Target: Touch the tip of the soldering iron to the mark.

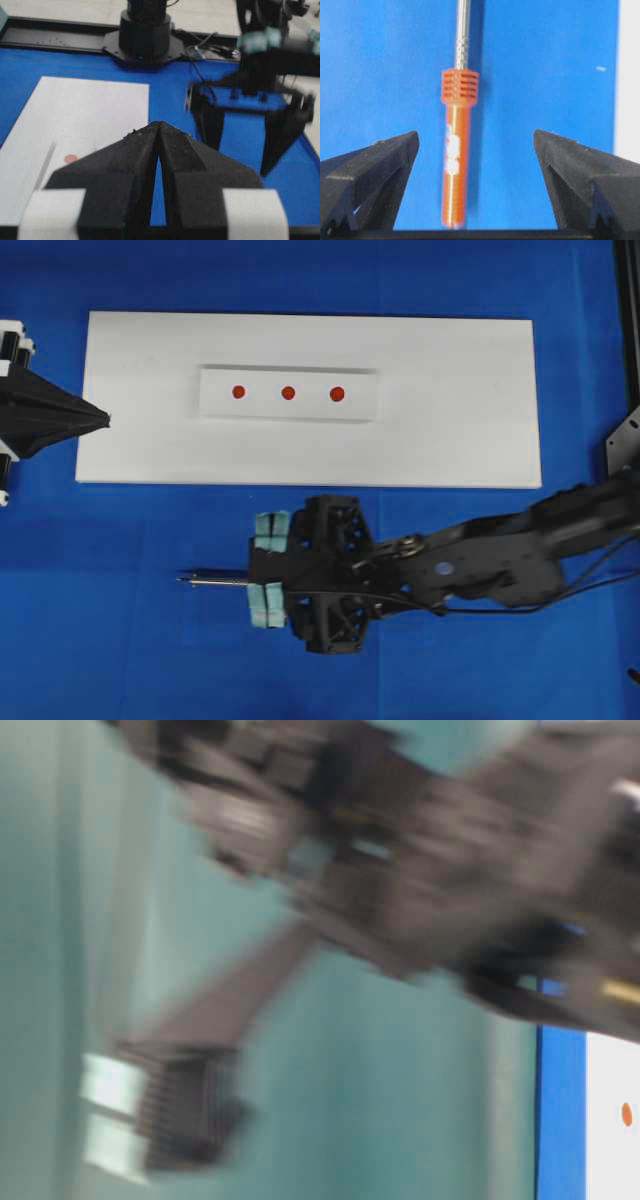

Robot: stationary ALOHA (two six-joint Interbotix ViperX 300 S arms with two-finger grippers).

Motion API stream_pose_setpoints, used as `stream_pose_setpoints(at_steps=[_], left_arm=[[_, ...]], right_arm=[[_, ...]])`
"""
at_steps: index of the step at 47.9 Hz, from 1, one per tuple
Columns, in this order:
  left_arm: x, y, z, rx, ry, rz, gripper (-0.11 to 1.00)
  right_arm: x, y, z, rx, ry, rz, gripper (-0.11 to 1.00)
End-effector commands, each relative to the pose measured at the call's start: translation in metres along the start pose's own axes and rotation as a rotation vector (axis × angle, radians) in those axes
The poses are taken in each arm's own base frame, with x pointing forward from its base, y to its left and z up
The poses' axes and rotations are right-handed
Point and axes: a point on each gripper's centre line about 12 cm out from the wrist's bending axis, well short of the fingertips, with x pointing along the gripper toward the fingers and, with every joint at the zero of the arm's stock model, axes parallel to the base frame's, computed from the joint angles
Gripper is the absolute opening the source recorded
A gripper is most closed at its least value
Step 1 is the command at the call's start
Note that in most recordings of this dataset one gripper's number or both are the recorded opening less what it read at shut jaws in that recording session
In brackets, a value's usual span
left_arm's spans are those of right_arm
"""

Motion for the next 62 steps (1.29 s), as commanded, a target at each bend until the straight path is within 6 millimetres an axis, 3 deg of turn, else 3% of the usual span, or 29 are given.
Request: stream_pose_setpoints(at_steps=[1,5,16,24,37,41,45,51,62], left_arm=[[0.002,-0.001,0.005,0.003,-0.013,-0.005,0.0],[0.002,-0.001,0.005,0.003,-0.014,-0.004,0.0],[0.002,-0.001,0.005,0.004,-0.014,-0.004,0.0],[0.002,-0.001,0.005,0.004,-0.012,-0.004,0.0],[0.002,-0.001,0.005,0.004,-0.013,-0.005,0.0],[0.002,-0.001,0.005,0.003,-0.012,-0.005,0.0],[0.002,-0.001,0.004,0.003,-0.012,-0.005,0.0],[0.002,-0.001,0.004,0.003,-0.012,-0.005,0.0],[0.002,-0.001,0.005,0.003,-0.015,-0.005,0.0]], right_arm=[[-0.034,0.001,0.016,0.004,-0.047,0.009,0.86],[-0.043,-0.001,0.017,-0.007,-0.043,-0.002,0.86],[-0.042,-0.018,0.023,-0.044,-0.048,-0.031,0.86],[-0.039,-0.057,0.032,-0.035,-0.048,-0.091,0.86],[-0.042,-0.145,0.051,0.007,-0.067,-0.203,0.86],[-0.045,-0.159,0.052,0.013,-0.084,-0.212,0.86],[-0.049,-0.161,0.052,0.007,-0.093,-0.21,0.86],[-0.07,-0.162,0.044,0.008,-0.105,-0.212,0.86],[-0.134,-0.168,0.012,0.025,-0.221,-0.189,0.86]])
